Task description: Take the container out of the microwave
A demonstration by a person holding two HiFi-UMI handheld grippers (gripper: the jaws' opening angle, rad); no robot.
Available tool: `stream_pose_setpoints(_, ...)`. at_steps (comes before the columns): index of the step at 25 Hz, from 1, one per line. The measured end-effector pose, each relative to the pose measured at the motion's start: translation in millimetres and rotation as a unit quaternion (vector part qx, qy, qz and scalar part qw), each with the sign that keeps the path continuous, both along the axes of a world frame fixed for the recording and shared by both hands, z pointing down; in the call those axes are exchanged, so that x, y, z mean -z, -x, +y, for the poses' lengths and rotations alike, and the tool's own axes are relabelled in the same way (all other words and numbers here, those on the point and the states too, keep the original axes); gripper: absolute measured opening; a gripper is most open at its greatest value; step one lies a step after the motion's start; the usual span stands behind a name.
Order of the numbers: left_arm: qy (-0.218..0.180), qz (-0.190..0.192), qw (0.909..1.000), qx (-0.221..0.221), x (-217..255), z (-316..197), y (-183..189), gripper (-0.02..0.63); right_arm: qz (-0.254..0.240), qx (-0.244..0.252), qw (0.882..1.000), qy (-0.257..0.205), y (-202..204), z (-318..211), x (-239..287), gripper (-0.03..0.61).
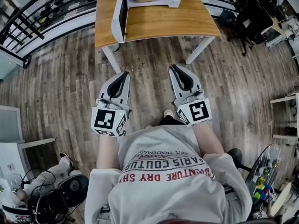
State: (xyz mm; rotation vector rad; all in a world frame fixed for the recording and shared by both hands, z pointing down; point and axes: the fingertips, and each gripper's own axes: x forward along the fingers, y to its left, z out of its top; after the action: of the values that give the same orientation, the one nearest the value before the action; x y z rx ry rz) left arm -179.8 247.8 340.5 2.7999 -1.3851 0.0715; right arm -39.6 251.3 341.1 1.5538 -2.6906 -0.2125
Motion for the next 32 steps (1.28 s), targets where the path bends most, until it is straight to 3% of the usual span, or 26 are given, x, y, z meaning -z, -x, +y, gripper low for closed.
stream_pose_setpoints(1,0.0,0.002,1.0,0.0,0,-1,0,0.012,0.003,-0.002,1.0,-0.002,0,-3,0,0.051)
stream_pose_setpoints(3,0.0,0.005,1.0,0.001,0,-3,1,0.012,0.01,-0.004,1.0,-0.002,0,-9,0,0.251)
stream_pose_setpoints(4,-0.001,0.006,1.0,0.002,-1,-5,2,0.012,0.01,-0.007,1.0,0.0,-1,-12,-1,0.268)
stream_pose_setpoints(17,-0.001,0.01,0.9989,0.046,-11,-77,-11,0.012,0.001,0.032,0.999,-0.003,-20,-99,-9,0.268)
stream_pose_setpoints(22,-0.002,0.014,0.9962,0.086,-8,-134,-31,0.012,-0.007,0.061,0.998,0.002,-46,-167,-10,0.268)
stream_pose_setpoints(32,0.006,0.007,0.99,0.141,-2,-277,-108,0.012,-0.005,0.119,0.992,0.032,-115,-327,-15,0.268)
